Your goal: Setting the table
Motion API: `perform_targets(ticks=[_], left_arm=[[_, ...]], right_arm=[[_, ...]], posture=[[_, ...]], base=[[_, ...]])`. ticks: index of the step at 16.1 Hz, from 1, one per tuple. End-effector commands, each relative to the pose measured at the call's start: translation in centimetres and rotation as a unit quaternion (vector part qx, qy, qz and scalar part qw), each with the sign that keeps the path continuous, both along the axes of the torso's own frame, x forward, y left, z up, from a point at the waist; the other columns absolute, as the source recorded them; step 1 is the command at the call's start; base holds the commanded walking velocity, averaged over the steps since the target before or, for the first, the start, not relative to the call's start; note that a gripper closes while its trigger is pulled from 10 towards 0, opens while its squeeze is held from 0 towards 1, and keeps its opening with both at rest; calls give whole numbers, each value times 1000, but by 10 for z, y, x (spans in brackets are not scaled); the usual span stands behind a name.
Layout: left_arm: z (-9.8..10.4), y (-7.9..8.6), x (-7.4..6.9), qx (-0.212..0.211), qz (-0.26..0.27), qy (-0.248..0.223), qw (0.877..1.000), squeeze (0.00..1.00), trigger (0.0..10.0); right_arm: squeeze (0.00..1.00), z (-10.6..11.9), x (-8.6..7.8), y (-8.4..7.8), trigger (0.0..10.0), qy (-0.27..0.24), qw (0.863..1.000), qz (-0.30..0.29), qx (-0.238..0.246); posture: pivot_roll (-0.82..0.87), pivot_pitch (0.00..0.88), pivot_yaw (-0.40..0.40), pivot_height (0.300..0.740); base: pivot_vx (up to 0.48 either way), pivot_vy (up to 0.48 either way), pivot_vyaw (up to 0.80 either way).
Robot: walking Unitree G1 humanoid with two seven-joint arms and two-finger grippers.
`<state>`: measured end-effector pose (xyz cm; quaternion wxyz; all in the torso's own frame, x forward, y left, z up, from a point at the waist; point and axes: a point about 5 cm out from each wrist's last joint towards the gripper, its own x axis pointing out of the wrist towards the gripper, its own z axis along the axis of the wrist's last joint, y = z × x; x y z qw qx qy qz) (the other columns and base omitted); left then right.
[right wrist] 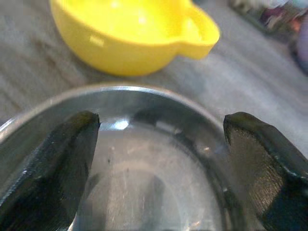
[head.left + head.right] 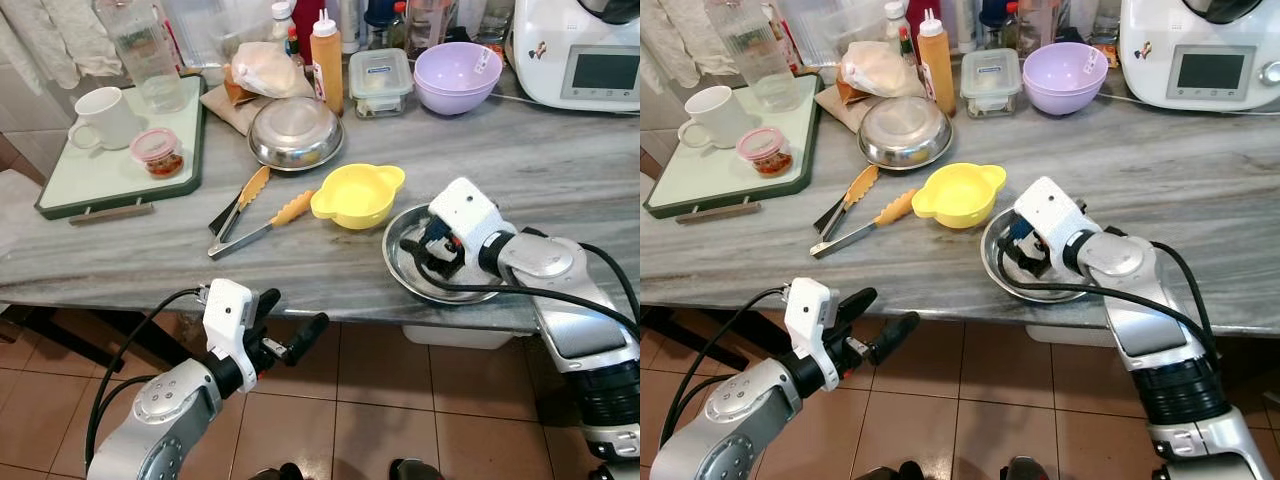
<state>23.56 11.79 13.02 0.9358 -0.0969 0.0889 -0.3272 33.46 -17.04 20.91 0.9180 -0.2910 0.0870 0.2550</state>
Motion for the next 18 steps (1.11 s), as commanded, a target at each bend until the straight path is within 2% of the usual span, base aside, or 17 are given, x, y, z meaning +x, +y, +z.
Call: perform_targets(ticks=[1, 6, 9, 11, 14, 15, 18], left_arm=[[3, 4, -1, 0, 3, -4, 1000, 0, 10000], [6, 8, 1, -10, 9, -7, 1000, 0, 10000], [8, 11, 5, -14, 28, -21, 999, 0, 10000], [13, 16, 8, -23, 64, -37, 997, 0, 10000], [17, 23, 8, -32, 108, -55, 992, 0, 10000], [15, 28, 8, -25, 139, -59, 988, 0, 10000], [16, 40, 11, -11, 213, -83, 973, 0, 10000]], right_arm=[[0, 8, -4, 4, 10000, -24, 999, 9, 22], [0, 9, -18, 10, 10000, -67, 996, 29, 58], [0, 3, -36, 18, 10000, -137, 986, 11, 97], [0, -9, -43, 21, 10000, -153, 981, -14, 116], [0, -25, -57, 30, 10000, -167, 980, -4, 104], [0, -31, -62, 35, 10000, -164, 978, -9, 126], [0, -34, -68, 40, 10000, -184, 972, -24, 142]], posture=[[-271, 172, 132, 740], [-274, 156, 124, 740], [-282, 145, 122, 740], [-286, 138, 124, 740], [-282, 131, 122, 740], [-282, 131, 122, 740], [-262, 114, 105, 740]], base=[[0, 0, 0], [0, 0, 0], [0, 0, 0], [0, 0, 0], [0, 0, 0], [0, 0, 0], [0, 0, 0]])
